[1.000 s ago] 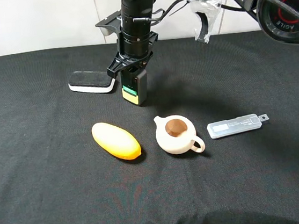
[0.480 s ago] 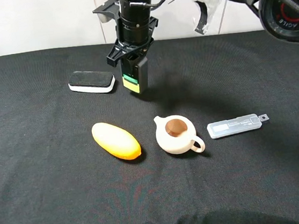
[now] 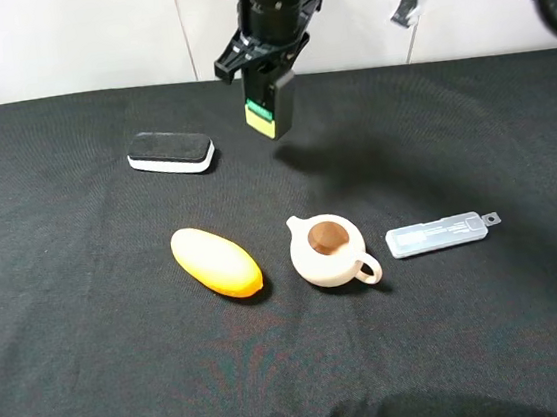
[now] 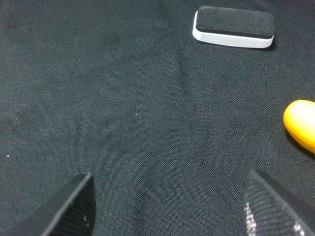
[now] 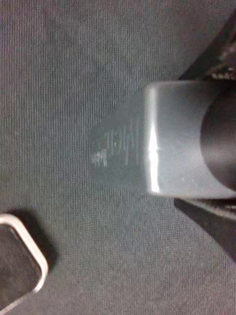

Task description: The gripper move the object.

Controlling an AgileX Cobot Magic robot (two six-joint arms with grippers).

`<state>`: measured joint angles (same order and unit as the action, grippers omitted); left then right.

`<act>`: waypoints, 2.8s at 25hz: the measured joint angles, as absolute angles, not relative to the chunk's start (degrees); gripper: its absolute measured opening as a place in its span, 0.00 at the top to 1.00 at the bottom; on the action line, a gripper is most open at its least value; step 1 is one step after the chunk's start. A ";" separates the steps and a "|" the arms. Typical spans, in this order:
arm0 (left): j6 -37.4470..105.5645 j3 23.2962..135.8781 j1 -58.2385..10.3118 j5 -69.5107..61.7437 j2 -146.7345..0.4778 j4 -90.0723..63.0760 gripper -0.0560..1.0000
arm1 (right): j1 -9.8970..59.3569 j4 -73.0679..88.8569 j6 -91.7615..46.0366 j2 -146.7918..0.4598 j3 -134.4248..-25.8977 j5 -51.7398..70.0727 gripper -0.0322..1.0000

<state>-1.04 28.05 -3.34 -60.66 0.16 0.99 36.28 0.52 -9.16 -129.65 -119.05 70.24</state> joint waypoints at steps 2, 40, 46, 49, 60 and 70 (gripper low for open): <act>-1.04 28.05 -3.34 -60.66 0.16 0.99 0.31 | 34.93 0.52 -9.16 -128.78 -119.05 70.31 0.68; -1.04 28.05 -3.34 -60.66 0.16 0.99 0.31 | 1.82 5.26 -7.89 -100.28 -81.74 69.45 0.68; -1.04 28.05 -3.34 -60.66 0.16 0.99 0.31 | -1.36 6.64 -8.24 -93.25 -71.69 64.89 0.68; -1.04 28.05 -3.34 -60.66 0.16 0.99 0.31 | -2.51 6.84 -8.31 -89.86 -67.35 63.39 0.68; -1.04 28.05 -3.34 -60.66 0.16 0.99 0.31 | -3.15 8.01 -8.31 -80.31 -51.78 52.91 0.68; -1.04 28.05 -3.34 -60.66 0.16 0.99 0.31 | -3.15 9.14 -8.31 -79.76 -46.10 49.17 0.68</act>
